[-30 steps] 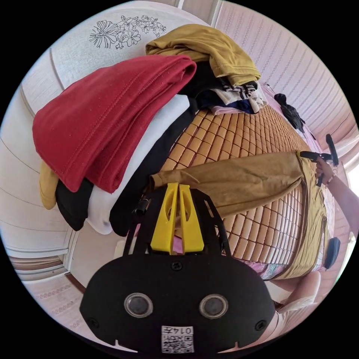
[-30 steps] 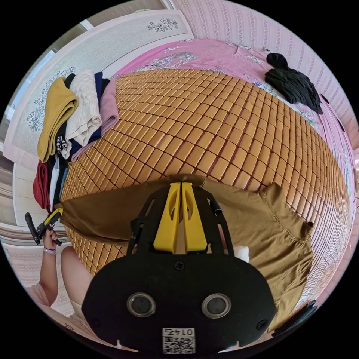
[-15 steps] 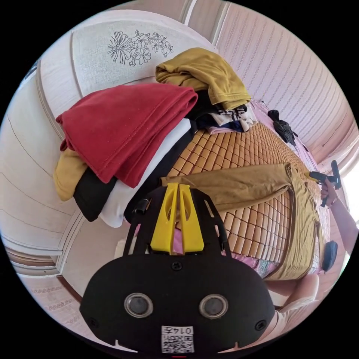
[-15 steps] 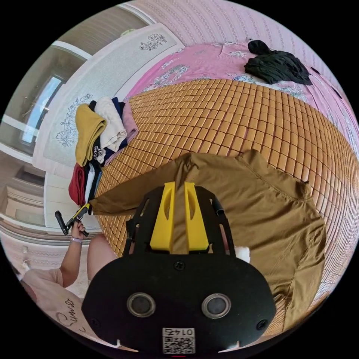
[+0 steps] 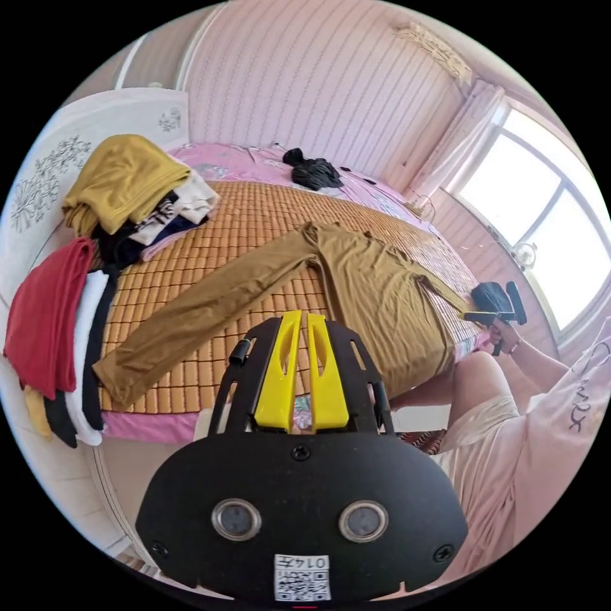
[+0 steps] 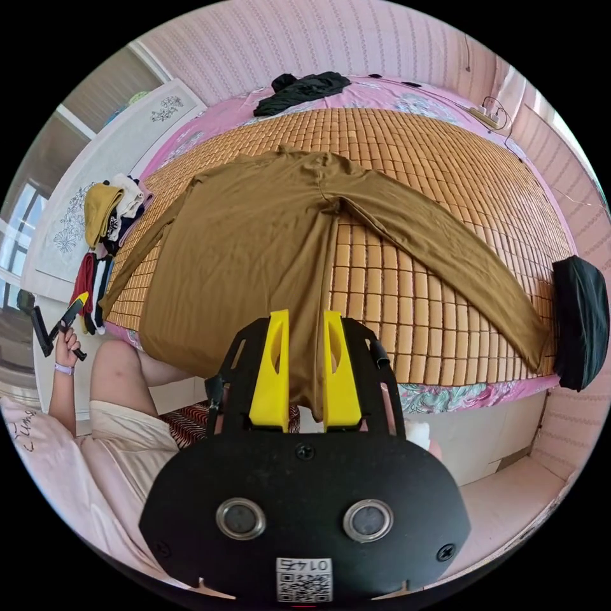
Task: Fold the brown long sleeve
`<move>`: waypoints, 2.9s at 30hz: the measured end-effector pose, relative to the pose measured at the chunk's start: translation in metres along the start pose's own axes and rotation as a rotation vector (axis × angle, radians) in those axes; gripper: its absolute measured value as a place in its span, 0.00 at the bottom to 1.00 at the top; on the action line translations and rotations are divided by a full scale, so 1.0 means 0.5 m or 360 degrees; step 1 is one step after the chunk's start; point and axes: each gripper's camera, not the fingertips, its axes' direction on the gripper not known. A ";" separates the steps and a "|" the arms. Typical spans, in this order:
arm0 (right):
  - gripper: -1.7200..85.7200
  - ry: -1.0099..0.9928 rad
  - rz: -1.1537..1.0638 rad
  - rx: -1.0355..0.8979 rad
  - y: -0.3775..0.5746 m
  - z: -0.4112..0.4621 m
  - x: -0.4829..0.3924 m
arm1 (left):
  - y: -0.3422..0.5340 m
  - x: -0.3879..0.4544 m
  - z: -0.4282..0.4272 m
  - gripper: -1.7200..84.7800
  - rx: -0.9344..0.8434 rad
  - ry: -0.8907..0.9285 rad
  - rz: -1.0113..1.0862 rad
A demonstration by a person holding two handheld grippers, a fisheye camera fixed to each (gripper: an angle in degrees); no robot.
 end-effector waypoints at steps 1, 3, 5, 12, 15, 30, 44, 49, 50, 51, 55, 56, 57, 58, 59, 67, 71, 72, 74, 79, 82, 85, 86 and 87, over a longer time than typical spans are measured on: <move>0.12 0.0001 0.0014 -0.0042 -0.001 0.006 0.004 | -0.017 0.036 0.040 0.03 -0.0041 0.0095 0.0056; 0.12 -0.0002 0.0027 -0.0097 -0.004 0.017 0.005 | -0.036 0.087 0.105 0.04 -0.0133 0.0202 0.0122; 0.12 0.0007 0.0024 -0.0137 -0.008 0.026 0.001 | -0.046 0.147 0.191 0.06 -0.0277 0.0250 0.0199; 0.06 0.0145 -0.0028 -0.0234 -0.011 0.030 -0.018 | -0.037 0.213 0.356 0.06 -0.0591 0.0030 0.0259; 0.04 0.0154 -0.0009 -0.0242 -0.008 0.010 -0.010 | -0.034 0.211 0.383 0.04 -0.0621 -0.0016 0.0224; 0.06 -0.0071 0.0044 -0.0078 0.010 -0.104 0.034 | -0.056 0.195 0.413 0.02 -0.0592 0.0038 0.0158; 0.10 0.0011 -0.0434 -0.0005 -0.229 -0.100 -0.064 | -0.314 0.120 0.470 0.07 -0.0389 -0.0143 0.0307; 0.12 0.0136 -0.0585 0.0053 -0.383 -0.062 -0.131 | -0.451 0.088 0.532 0.08 -0.0346 -0.0189 0.0334; 0.12 0.0160 -0.0601 0.0072 -0.397 -0.057 -0.138 | -0.481 0.081 0.555 0.08 -0.0361 -0.0213 0.0330; 0.12 0.0215 -0.0643 0.0124 -0.421 -0.048 -0.153 | -0.494 0.077 0.567 0.08 -0.0372 -0.0216 0.0328; 0.13 0.0236 -0.0632 0.0119 -0.493 0.004 -0.178 | -0.565 0.066 0.644 0.09 -0.0414 -0.0243 0.0308; 0.14 0.0210 -0.0609 0.0104 -0.502 0.012 -0.177 | -0.578 0.066 0.665 0.09 -0.0431 -0.0278 0.0311; 0.13 0.0177 -0.0563 0.0084 -0.517 0.025 -0.172 | -0.583 0.065 0.676 0.09 -0.0446 -0.0291 0.0302; 0.13 0.0174 -0.0530 0.0071 -0.528 0.036 -0.168 | -0.592 0.060 0.693 0.09 -0.0460 -0.0289 0.0270; 0.11 0.0188 -0.0517 0.0070 -0.532 0.040 -0.166 | -0.597 0.054 0.710 0.10 -0.0489 -0.0266 0.0241; 0.02 -0.0009 -0.0427 0.0093 -0.570 0.034 -0.127 | -0.590 0.052 0.719 0.01 -0.0425 -0.0334 0.0197; 0.04 -0.0021 -0.0416 0.0067 -0.568 0.036 -0.126 | -0.570 0.034 0.728 0.01 -0.0399 -0.0350 0.0093; 0.05 -0.0035 -0.0430 0.0070 -0.565 0.027 -0.124 | -0.569 0.030 0.727 0.01 -0.0398 -0.0331 0.0067; 0.06 -0.0022 -0.0423 0.0150 -0.550 -0.002 -0.115 | -0.572 0.014 0.725 0.02 -0.0442 -0.0244 -0.0038; 0.04 0.0002 -0.0456 0.0467 -0.394 -0.134 -0.067 | -0.551 0.051 0.642 0.07 -0.0260 -0.0343 0.0123; 0.04 0.0064 -0.0482 0.0449 -0.247 -0.171 -0.037 | -0.494 0.091 0.554 0.07 -0.0152 -0.0287 0.0277; 0.06 0.0129 -0.0454 0.0349 -0.089 -0.184 -0.020 | -0.389 0.121 0.460 0.07 -0.0110 -0.0189 0.0339; 0.07 0.0143 -0.0440 0.0321 -0.061 -0.184 -0.019 | -0.340 0.129 0.428 0.06 -0.0119 -0.0146 0.0331; 0.08 0.0190 -0.0409 0.0256 -0.012 -0.178 -0.016 | -0.315 0.134 0.415 0.06 -0.0128 -0.0134 0.0325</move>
